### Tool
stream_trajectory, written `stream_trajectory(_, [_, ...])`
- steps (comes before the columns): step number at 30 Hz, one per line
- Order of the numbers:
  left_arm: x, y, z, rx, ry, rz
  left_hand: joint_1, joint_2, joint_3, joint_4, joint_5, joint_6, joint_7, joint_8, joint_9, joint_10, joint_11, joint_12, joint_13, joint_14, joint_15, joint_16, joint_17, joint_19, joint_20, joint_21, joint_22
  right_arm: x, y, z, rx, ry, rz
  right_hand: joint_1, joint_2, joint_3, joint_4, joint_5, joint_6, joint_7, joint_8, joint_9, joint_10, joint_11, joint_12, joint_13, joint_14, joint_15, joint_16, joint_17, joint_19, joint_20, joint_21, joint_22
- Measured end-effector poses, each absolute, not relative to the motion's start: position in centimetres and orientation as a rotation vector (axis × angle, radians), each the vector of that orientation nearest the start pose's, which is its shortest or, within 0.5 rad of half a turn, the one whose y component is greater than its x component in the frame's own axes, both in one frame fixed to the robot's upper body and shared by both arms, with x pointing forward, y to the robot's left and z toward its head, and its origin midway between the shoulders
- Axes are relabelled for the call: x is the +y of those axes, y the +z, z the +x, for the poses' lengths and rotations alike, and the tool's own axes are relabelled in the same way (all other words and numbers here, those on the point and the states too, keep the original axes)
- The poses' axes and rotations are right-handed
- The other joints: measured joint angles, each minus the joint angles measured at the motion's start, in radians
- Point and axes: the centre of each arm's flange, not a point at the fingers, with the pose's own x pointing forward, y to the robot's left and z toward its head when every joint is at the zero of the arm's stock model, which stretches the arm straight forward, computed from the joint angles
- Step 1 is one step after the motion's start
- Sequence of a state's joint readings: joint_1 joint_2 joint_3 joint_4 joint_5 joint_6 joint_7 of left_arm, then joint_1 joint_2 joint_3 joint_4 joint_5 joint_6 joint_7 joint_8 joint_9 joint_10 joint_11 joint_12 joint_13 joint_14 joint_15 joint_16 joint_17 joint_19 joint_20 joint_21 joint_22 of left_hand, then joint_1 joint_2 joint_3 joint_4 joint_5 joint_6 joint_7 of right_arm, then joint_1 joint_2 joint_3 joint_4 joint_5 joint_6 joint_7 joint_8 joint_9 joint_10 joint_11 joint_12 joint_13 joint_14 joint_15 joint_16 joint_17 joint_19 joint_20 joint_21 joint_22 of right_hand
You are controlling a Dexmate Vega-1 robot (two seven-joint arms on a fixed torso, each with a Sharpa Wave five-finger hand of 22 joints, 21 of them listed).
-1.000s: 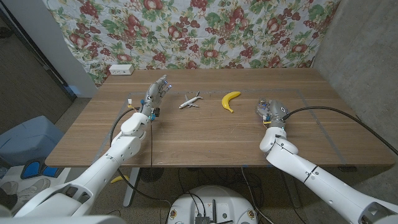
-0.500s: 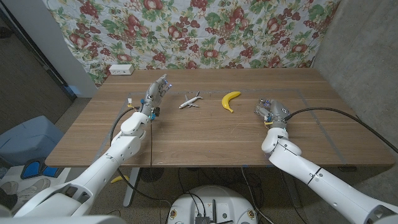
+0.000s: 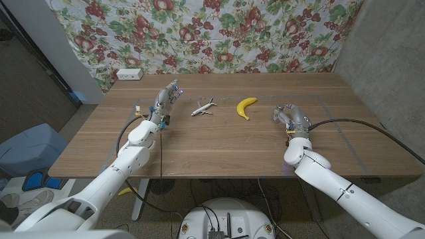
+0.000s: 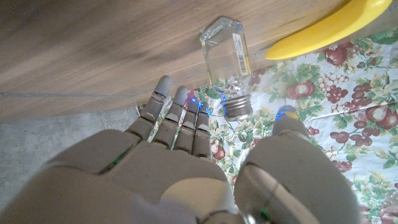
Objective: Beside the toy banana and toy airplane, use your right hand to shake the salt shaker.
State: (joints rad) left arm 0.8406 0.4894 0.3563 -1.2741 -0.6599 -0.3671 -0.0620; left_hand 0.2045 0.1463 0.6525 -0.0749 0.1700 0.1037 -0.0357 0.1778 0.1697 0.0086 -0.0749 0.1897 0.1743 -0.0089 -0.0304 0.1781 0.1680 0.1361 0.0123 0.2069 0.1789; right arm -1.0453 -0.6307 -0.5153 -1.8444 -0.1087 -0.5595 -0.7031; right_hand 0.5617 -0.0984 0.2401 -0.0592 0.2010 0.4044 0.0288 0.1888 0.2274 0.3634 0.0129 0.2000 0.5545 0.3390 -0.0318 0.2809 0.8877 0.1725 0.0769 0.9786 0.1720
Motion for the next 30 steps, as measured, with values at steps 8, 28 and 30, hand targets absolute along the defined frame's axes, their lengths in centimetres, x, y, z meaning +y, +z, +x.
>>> stream_trajectory(8, [29.4,-2.4,64.7,-0.662,-0.215,-0.071,0.000,0.000,0.003,-0.003,0.000,0.000,0.000,0.000,0.000,0.000,0.000,0.000,0.000,0.000,0.000,0.000,0.000,0.000,0.000,0.000,0.000,-26.9,-8.2,57.4,-0.435,-0.452,-0.673,-0.008,0.008,-0.008,-0.007,0.000,-0.045,0.002,0.000,-0.011,-0.041,0.012,-0.016,-0.032,-0.059,0.016,-0.043,-0.048,-0.029,-0.018,-0.042,-0.005])
stream_trajectory(28, [30.3,-2.6,64.6,-0.666,-0.224,-0.077,0.000,0.000,-0.001,-0.007,0.000,0.000,0.000,0.000,0.000,0.000,0.000,0.000,0.000,0.000,0.000,0.000,0.000,0.000,0.000,0.000,0.000,-28.1,-7.8,57.1,-0.574,-0.261,-0.392,-0.171,0.064,-0.055,0.073,0.015,-0.013,-0.040,0.012,-0.028,-0.055,0.016,-0.015,-0.106,-0.118,0.014,-0.082,-0.143,-0.059,-0.057,-0.122,-0.005])
stream_trajectory(30, [30.5,-2.7,64.6,-0.665,-0.228,-0.077,0.000,0.000,-0.001,-0.007,0.000,0.000,0.000,0.000,0.000,0.000,0.000,0.000,0.000,0.000,0.000,0.000,0.000,0.000,0.000,0.000,0.000,-28.2,-7.7,57.1,-0.590,-0.251,-0.365,-0.188,0.070,-0.056,0.076,0.015,-0.011,-0.042,0.012,-0.028,-0.055,0.015,-0.015,-0.113,-0.123,0.009,-0.085,-0.153,-0.069,-0.067,-0.132,-0.004])
